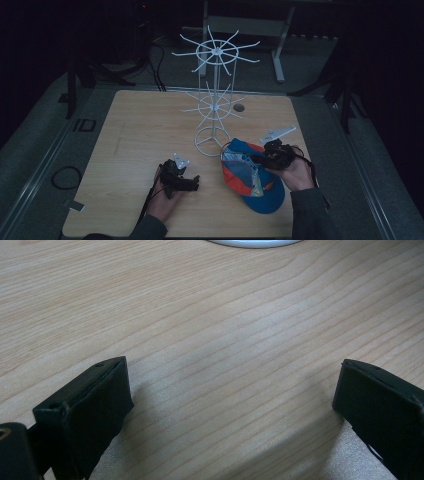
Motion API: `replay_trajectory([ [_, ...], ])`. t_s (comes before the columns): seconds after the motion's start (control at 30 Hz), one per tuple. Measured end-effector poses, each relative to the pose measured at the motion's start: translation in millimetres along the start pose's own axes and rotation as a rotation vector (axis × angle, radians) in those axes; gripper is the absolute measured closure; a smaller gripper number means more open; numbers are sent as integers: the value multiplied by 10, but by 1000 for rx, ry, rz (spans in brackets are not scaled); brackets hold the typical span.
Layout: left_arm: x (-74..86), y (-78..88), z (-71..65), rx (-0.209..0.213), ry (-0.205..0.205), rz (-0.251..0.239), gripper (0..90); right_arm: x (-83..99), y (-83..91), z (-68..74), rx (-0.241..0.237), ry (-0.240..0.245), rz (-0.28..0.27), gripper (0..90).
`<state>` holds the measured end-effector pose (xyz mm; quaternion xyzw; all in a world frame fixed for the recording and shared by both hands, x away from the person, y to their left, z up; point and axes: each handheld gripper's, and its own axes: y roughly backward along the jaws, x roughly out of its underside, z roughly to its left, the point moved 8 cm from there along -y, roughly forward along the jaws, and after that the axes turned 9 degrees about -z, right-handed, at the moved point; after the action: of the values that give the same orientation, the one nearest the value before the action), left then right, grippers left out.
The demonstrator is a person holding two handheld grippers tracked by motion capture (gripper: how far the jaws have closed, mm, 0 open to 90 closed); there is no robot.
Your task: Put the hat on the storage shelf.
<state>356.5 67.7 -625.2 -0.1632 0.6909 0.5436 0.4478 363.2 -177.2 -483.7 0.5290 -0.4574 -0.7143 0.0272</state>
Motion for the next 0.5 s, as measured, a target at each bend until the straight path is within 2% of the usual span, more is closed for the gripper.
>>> replay_trajectory([
  [0.5, -1, -2, 2, -1, -1, -2, 26, -84, 190, -76, 18, -11, -50, 879],
])
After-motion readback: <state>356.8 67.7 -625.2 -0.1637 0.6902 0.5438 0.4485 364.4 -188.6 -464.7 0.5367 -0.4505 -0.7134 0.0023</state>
